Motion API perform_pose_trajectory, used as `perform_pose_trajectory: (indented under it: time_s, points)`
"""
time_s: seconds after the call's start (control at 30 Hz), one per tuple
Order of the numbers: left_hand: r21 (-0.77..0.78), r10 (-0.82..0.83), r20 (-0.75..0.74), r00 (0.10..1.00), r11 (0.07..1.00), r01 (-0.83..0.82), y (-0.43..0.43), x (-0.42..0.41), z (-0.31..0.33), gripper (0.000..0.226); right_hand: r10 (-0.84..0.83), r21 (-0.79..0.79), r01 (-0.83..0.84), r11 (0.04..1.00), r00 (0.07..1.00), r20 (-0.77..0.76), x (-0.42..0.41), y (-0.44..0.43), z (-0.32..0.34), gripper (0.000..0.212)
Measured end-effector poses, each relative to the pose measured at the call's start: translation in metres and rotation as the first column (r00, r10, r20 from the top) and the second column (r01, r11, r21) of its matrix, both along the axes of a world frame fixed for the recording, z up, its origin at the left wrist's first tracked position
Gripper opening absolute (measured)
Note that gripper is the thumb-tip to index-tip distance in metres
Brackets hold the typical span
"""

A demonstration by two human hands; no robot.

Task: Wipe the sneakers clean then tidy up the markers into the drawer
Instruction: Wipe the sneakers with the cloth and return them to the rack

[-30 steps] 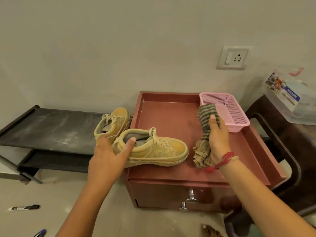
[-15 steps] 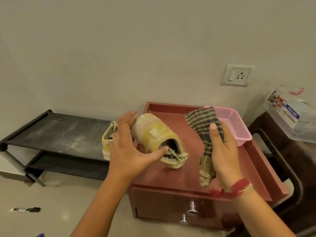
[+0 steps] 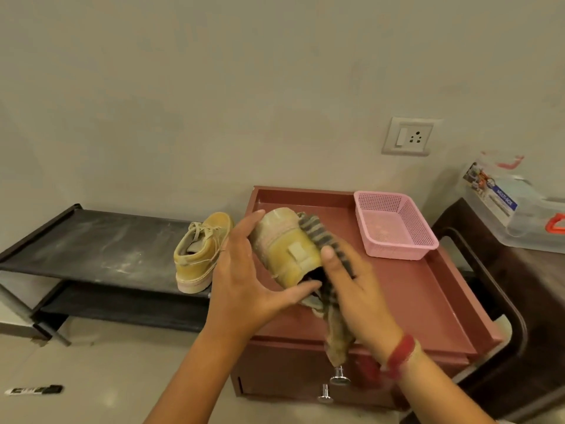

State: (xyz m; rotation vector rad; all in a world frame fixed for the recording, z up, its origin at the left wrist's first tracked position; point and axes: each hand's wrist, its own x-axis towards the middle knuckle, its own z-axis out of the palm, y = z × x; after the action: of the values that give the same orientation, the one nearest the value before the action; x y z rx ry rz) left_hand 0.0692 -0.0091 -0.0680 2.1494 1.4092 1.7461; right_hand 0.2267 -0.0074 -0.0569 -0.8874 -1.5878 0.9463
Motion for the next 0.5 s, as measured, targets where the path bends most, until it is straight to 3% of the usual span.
perform_pose_trajectory:
  time_s: [0.17,0.23,0.37,0.4,0.5]
  points:
    - [0.037,-0.003,0.019,1.000,0.999,0.002,-0.003,-0.006,-0.004,0.087,-0.061,0.311,-0.075,0.948,0.912,0.407,-0.008,-0.023,-0.003,0.036]
    - [0.044,-0.005,0.037,0.999,0.999,0.003,-0.002,-0.004,-0.006,0.089,-0.059,0.255,-0.033,0.966,0.937,0.345,-0.010,-0.015,-0.004,0.035]
    - [-0.005,0.053,0.055,0.997,0.999,-0.053,0.001,-0.006,-0.008,0.095,-0.028,0.017,0.028,0.999,0.999,0.033,-0.016,-0.004,-0.002,0.047]
    - [-0.010,0.056,0.055,0.997,0.998,-0.055,0.000,-0.007,-0.009,0.096,-0.044,0.007,0.044,0.999,0.999,0.018,-0.016,-0.005,-0.003,0.046]
    - [-0.008,0.029,0.042,0.999,1.000,-0.029,-0.004,-0.011,-0.011,0.089,-0.046,0.194,-0.006,0.981,0.964,0.263,-0.020,-0.019,-0.008,0.036]
